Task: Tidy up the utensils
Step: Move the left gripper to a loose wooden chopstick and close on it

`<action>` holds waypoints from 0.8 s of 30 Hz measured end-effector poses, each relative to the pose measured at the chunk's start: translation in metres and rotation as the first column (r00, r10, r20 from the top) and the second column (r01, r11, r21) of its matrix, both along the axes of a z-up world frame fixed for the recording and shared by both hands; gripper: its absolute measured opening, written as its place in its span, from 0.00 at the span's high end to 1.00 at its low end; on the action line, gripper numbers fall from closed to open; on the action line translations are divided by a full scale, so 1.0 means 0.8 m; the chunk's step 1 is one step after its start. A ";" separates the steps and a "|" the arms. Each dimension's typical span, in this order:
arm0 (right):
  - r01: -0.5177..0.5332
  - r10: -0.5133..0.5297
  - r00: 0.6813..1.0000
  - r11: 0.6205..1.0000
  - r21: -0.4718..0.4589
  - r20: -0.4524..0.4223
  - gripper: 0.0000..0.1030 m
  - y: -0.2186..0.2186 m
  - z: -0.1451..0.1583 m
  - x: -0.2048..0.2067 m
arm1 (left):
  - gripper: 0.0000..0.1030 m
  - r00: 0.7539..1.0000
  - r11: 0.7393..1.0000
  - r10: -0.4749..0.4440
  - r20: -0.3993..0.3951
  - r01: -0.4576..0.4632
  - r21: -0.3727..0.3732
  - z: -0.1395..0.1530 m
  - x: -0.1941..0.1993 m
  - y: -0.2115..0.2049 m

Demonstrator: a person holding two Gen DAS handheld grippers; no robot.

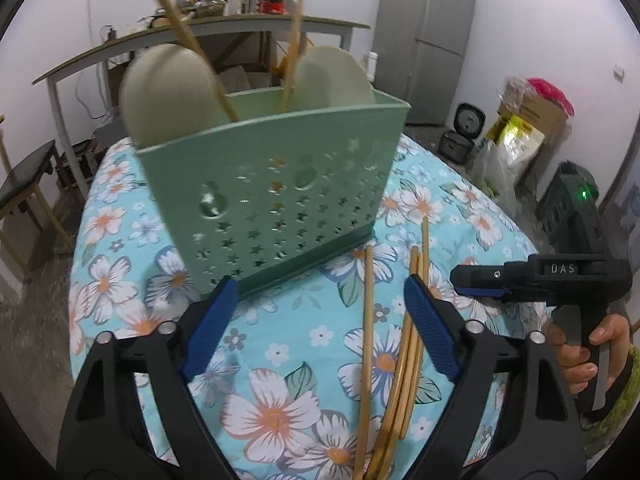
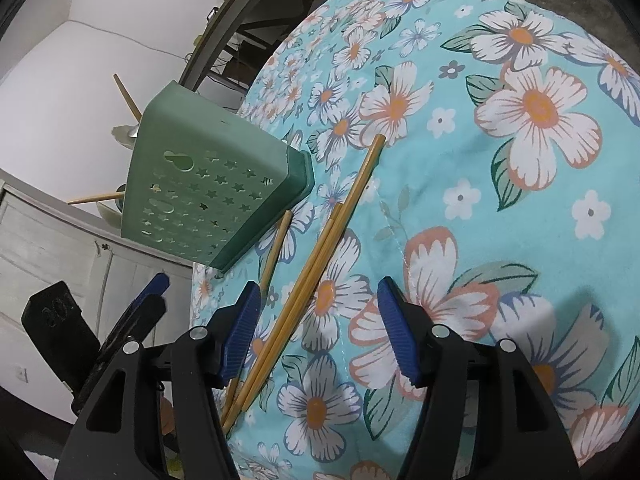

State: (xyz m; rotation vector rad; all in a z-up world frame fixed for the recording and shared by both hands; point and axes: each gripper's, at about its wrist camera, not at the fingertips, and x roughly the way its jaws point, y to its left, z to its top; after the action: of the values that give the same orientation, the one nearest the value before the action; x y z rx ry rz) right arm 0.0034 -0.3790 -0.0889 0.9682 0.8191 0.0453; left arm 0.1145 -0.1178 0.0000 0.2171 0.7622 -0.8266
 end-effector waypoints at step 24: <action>-0.017 0.017 1.000 1.000 -0.006 0.011 0.42 0.001 0.002 -0.004 | 0.94 0.975 0.965 -0.145 -0.166 0.177 0.195 -0.082 0.014 -0.082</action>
State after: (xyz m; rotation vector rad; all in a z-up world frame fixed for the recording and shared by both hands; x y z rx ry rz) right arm 0.0001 -0.3782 -0.0873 0.9542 0.8175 0.0628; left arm 0.1255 -0.1837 -0.0654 0.4128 0.9842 -0.9247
